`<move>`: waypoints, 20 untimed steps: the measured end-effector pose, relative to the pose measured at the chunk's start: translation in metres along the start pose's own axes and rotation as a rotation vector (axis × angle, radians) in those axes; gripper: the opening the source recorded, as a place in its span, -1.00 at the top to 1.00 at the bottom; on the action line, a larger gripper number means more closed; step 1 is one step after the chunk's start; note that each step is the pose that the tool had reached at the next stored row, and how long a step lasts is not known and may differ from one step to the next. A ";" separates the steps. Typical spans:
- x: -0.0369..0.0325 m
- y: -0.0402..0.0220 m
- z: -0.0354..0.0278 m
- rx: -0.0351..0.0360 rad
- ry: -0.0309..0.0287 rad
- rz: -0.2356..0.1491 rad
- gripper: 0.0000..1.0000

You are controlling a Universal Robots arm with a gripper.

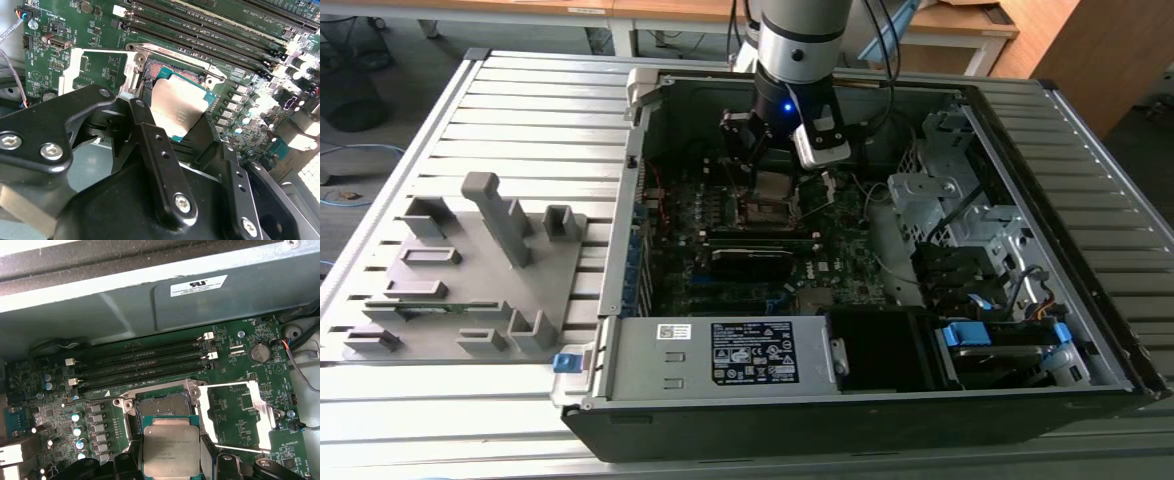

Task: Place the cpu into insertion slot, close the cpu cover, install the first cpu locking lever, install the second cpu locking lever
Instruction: 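Place the cpu into insertion slot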

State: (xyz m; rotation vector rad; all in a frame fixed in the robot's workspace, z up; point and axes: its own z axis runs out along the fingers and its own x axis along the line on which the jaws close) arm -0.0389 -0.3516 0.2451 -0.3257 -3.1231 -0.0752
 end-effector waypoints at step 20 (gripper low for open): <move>0.0000 0.0000 0.0007 -0.0006 -0.0054 0.113 -0.08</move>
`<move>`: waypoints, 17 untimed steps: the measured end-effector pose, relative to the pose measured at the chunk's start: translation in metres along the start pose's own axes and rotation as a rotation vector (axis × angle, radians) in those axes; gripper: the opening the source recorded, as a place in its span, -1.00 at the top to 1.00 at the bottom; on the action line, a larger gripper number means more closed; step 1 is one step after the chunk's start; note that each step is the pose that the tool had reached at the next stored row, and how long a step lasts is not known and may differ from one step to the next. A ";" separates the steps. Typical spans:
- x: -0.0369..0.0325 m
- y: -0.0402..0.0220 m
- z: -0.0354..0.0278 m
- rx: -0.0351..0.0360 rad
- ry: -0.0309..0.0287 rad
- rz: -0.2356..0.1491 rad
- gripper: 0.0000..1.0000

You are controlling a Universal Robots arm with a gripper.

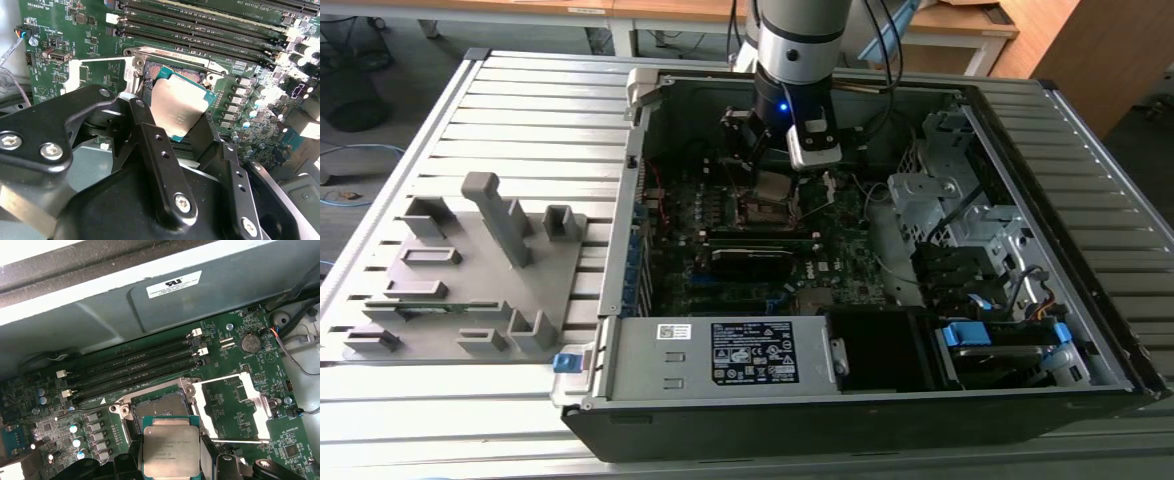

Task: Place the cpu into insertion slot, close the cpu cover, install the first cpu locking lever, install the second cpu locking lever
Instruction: 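Place the cpu into insertion slot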

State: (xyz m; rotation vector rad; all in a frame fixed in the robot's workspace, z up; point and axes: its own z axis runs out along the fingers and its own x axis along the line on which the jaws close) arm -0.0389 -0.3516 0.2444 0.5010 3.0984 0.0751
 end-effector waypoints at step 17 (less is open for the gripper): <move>0.0000 0.0000 0.0001 -0.0004 -0.0035 0.074 -0.08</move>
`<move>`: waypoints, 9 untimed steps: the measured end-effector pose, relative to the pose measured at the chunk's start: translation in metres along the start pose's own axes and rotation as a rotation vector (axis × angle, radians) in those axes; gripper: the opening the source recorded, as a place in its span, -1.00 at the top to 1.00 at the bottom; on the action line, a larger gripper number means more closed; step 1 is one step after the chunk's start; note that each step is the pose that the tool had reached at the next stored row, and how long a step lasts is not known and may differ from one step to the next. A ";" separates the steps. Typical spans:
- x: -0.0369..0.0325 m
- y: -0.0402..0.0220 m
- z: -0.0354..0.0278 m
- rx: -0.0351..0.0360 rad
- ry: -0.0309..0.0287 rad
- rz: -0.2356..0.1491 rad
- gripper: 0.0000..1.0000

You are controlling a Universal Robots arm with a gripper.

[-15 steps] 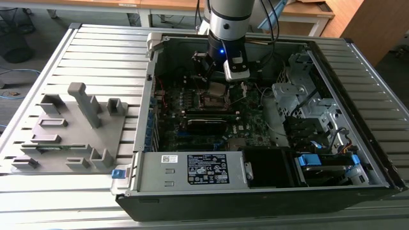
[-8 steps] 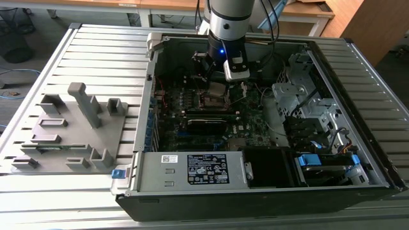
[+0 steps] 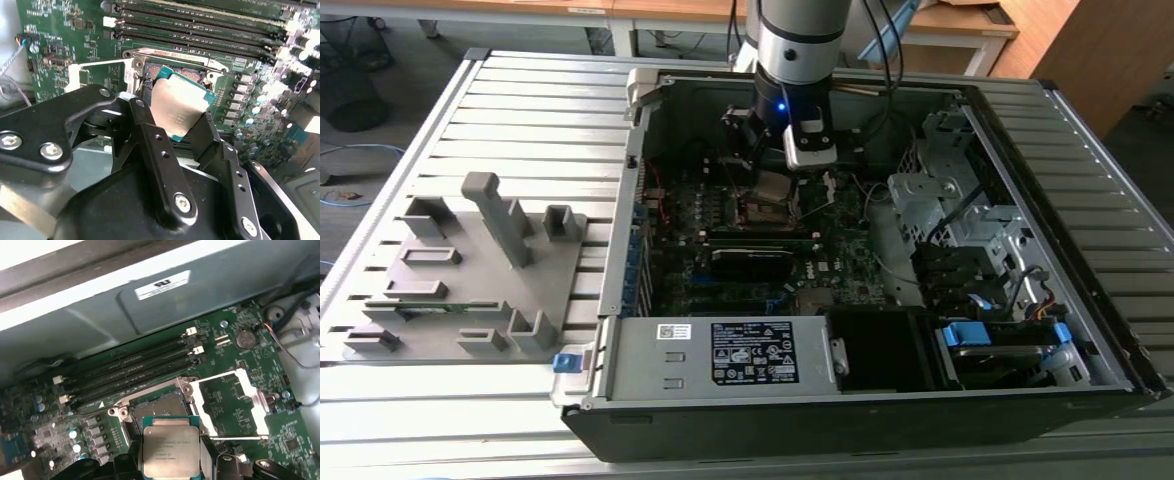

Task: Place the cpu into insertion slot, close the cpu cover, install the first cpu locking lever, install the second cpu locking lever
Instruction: 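Place the cpu into insertion slot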

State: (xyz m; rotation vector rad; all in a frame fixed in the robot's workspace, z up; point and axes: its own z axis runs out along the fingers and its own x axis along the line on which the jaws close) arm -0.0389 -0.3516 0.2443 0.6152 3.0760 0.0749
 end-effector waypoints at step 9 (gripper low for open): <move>0.0000 0.0000 0.0006 -0.0009 -0.0078 0.164 -0.08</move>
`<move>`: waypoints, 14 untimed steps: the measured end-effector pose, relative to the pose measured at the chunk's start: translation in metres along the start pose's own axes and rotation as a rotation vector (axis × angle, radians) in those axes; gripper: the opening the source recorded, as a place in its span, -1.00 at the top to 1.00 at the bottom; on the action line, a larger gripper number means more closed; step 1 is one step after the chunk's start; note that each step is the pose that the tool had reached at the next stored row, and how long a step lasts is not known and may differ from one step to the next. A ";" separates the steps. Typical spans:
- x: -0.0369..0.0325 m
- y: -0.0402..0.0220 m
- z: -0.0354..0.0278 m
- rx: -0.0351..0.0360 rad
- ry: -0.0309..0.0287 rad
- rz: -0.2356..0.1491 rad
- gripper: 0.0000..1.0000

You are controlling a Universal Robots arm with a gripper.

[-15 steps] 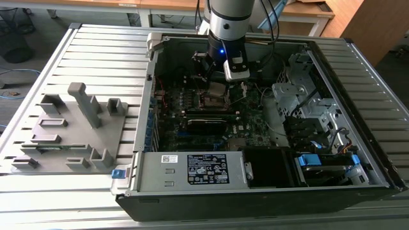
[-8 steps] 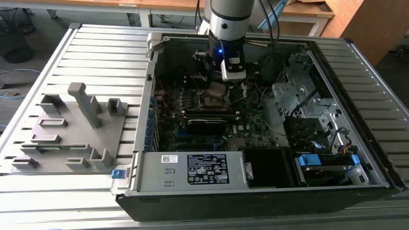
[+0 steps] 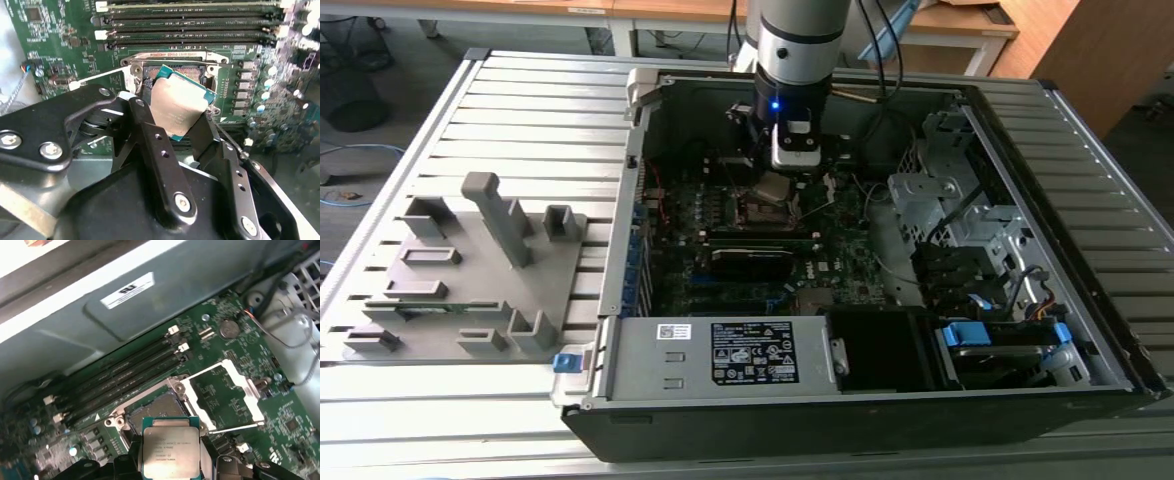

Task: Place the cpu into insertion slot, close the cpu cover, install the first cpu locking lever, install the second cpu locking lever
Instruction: 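Place the cpu into insertion slot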

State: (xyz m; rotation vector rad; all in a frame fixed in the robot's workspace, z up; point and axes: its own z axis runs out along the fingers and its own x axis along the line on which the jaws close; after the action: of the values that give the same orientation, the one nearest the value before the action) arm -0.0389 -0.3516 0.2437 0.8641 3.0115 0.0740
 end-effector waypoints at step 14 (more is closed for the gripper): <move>0.0000 -0.0001 0.0012 -0.0013 -0.0116 0.245 -0.08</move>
State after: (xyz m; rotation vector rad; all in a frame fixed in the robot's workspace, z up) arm -0.0389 -0.3516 0.2425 1.2237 2.8780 0.0718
